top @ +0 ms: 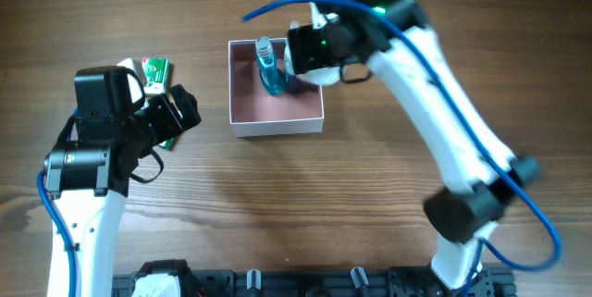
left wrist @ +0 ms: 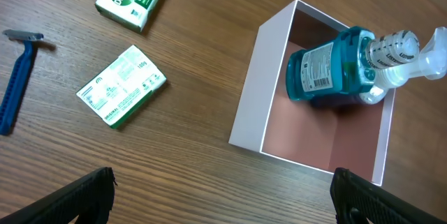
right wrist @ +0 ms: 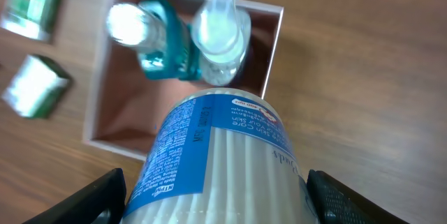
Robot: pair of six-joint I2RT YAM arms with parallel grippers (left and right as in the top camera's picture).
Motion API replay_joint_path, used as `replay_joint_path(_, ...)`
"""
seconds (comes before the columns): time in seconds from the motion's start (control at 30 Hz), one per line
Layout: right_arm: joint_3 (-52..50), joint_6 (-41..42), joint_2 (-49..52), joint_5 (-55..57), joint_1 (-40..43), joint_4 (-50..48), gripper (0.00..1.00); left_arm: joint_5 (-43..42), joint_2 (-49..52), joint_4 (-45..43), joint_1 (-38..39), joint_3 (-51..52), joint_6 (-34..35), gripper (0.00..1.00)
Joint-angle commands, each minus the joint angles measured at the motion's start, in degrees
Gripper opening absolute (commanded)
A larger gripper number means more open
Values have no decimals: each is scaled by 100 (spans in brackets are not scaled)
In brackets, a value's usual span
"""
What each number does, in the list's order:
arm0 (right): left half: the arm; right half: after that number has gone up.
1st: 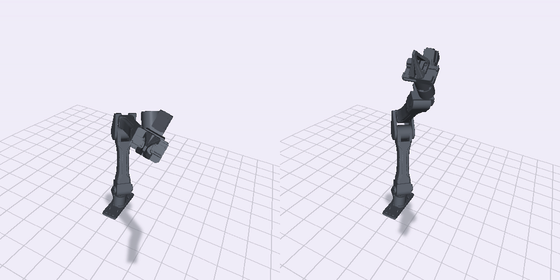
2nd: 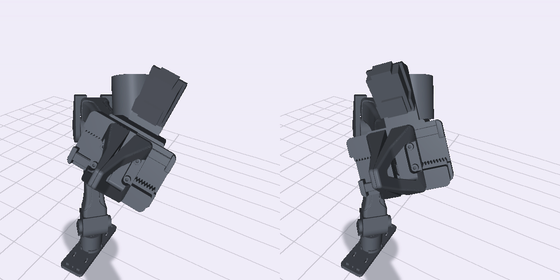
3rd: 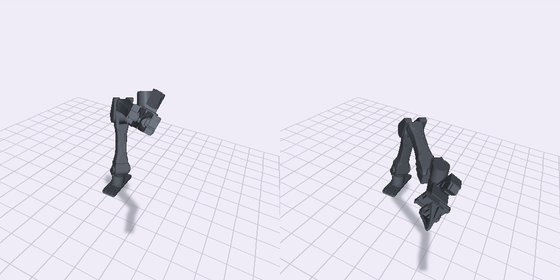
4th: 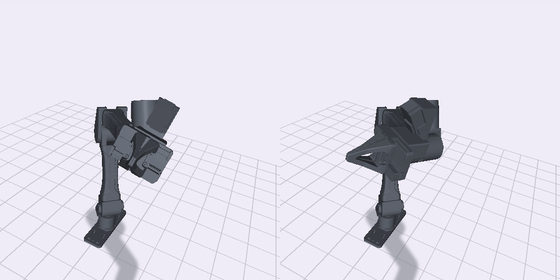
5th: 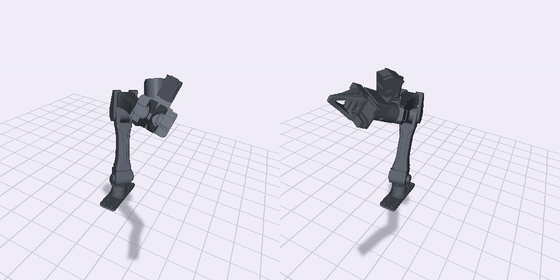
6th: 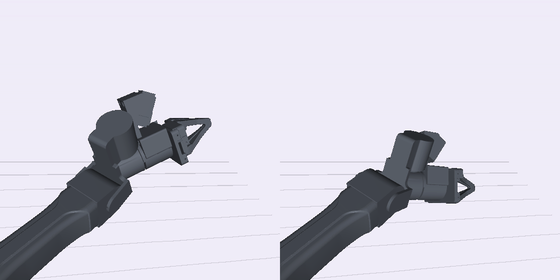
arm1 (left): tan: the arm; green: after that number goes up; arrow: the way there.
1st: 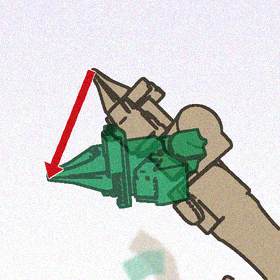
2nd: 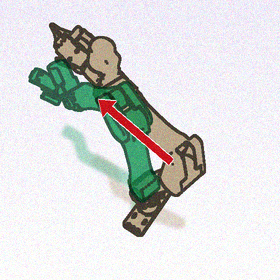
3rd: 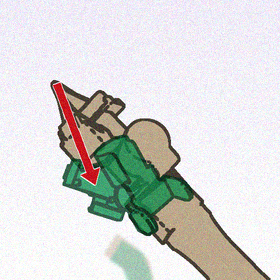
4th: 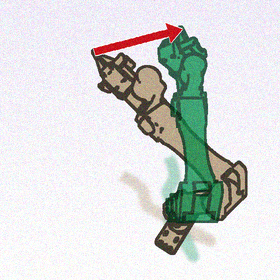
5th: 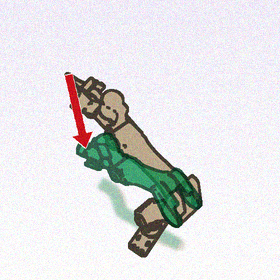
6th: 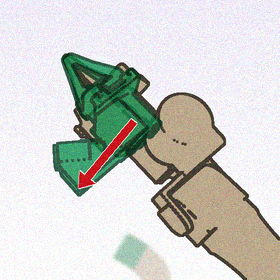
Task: Pack container
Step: 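Lower the white container into the box front and open the gripper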
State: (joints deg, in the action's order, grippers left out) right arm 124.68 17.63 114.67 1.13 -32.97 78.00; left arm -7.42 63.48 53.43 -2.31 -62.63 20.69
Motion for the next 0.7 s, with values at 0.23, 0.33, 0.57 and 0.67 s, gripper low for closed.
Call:
replay_joint_path(0.23,-63,-111,479,11,-136,-39,4,-90,-9,-2,17,-111,-72,100)
replay_joint_path(0.33,-68,-107,562,-9,-136,-61,4,-90,-9,-4,17,-114,-72,100)
replay_joint_path(0.57,-90,-92,866,-98,-166,-101,4,-90,-9,-2,17,-111,-72,100)
replay_joint_path(0.67,-210,-87,938,-116,-175,-181,4,-90,-9,0,17,-114,-72,100)
